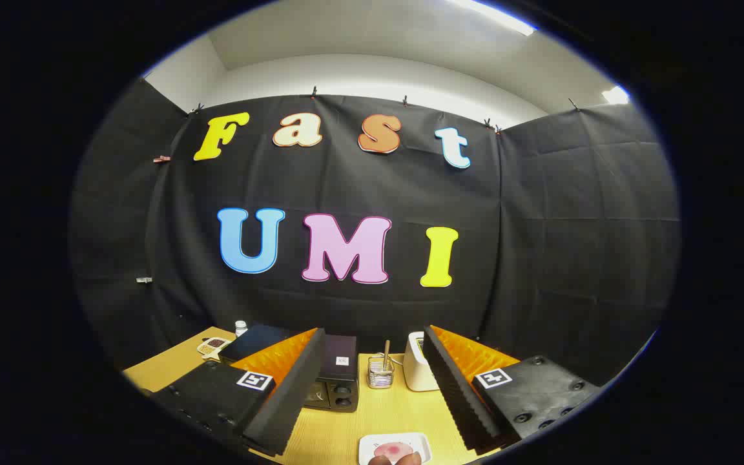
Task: Open the toaster oven, put the food inside, and close the toaster oven door.
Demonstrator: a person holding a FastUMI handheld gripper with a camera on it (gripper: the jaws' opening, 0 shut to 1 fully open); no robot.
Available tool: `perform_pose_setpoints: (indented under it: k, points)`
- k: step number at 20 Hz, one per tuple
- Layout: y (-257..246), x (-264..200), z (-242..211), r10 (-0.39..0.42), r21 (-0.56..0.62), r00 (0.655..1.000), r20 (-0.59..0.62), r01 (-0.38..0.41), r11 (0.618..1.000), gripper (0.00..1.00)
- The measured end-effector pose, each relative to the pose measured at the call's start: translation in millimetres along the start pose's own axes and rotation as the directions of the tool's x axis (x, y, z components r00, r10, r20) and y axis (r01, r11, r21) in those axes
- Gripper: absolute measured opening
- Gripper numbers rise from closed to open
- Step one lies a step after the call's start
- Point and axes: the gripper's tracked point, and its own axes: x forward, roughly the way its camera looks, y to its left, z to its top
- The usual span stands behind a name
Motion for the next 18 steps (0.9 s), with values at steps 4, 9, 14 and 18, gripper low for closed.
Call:
perform_pose_setpoints:
  k: [4,9,14,18]
  points:
    - [-0.3,0.7,2.5,-0.009,-0.002,1.000,0.005,0.009,1.000,0.98]
    - [1.2,-0.9,5.2,-0.012,0.001,1.000,0.012,0.012,1.000,0.98]
    - [3.3,0.4,2.7,-0.016,0.002,1.000,0.008,0.016,1.000,0.98]
    - [3.5,0.3,2.7,-0.027,-0.004,1.000,0.014,0.027,1.000,0.98]
